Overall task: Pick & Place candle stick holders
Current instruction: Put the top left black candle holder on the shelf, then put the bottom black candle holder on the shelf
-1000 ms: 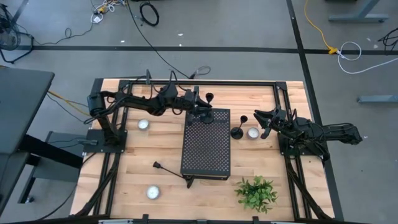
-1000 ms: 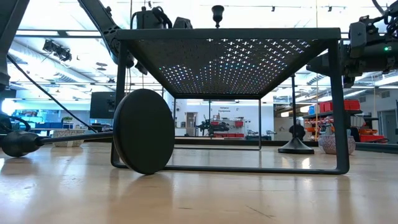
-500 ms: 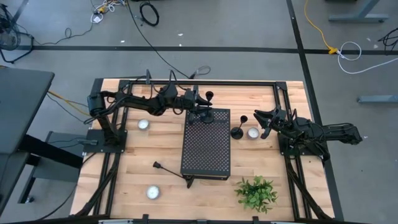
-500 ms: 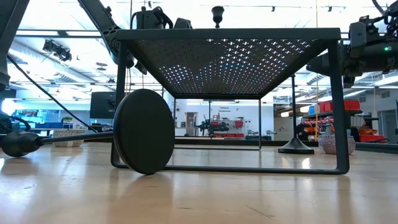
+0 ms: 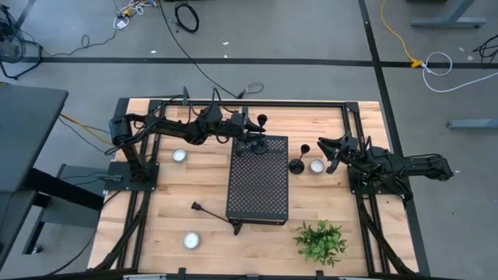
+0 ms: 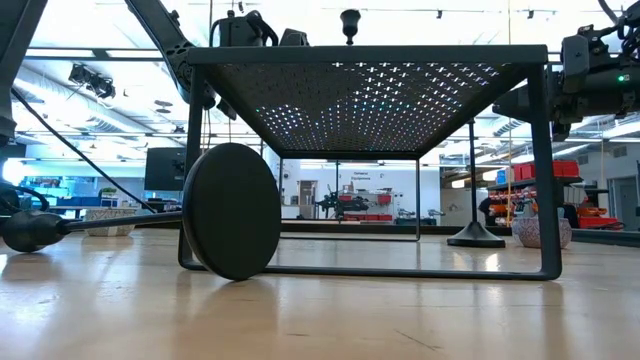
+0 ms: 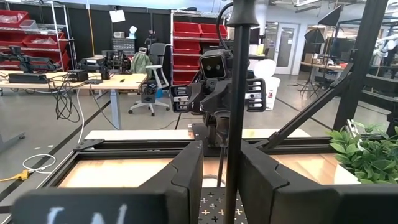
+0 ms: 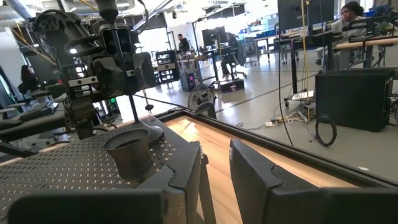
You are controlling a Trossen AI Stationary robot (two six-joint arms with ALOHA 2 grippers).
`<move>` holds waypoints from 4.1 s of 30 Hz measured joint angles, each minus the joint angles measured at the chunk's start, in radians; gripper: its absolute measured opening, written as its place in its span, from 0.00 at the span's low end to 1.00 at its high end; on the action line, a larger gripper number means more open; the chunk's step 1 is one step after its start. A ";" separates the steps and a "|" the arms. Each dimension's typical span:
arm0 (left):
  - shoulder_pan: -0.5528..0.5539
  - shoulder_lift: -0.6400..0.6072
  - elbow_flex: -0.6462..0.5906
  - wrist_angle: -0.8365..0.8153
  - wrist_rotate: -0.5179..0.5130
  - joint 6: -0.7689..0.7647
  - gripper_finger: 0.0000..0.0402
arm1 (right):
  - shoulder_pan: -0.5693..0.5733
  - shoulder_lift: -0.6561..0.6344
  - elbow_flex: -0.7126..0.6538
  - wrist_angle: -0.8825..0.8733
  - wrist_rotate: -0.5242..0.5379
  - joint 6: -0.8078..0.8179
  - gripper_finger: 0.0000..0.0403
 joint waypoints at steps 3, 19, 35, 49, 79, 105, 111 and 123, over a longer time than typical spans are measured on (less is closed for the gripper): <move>0.000 0.000 0.000 0.000 0.000 0.000 0.23 | 0.000 0.000 0.000 0.000 0.000 0.000 0.21; 0.000 0.000 0.000 0.000 0.000 -0.041 0.23 | -0.001 0.000 0.000 0.096 0.015 0.002 0.21; 0.000 -0.017 0.006 -0.001 0.005 -0.025 0.47 | -0.001 0.000 0.000 0.086 -0.002 0.000 0.27; 0.023 -0.129 0.006 -0.087 0.213 -0.051 0.69 | -0.001 0.000 0.000 0.085 -0.001 -0.004 0.48; -0.233 -0.606 0.008 -1.411 -0.281 0.096 0.68 | -0.001 0.000 0.000 0.082 -0.002 -0.001 0.50; -0.733 -0.552 0.007 -1.635 -0.573 -0.316 0.68 | -0.001 0.000 0.000 0.078 -0.002 0.004 0.50; -0.805 -0.435 0.007 -1.621 -0.600 -0.398 0.68 | -0.001 0.000 0.000 0.078 -0.003 0.004 0.50; -0.868 -0.271 0.007 -1.666 -0.574 -0.519 0.68 | -0.001 0.000 0.000 0.078 -0.003 0.004 0.50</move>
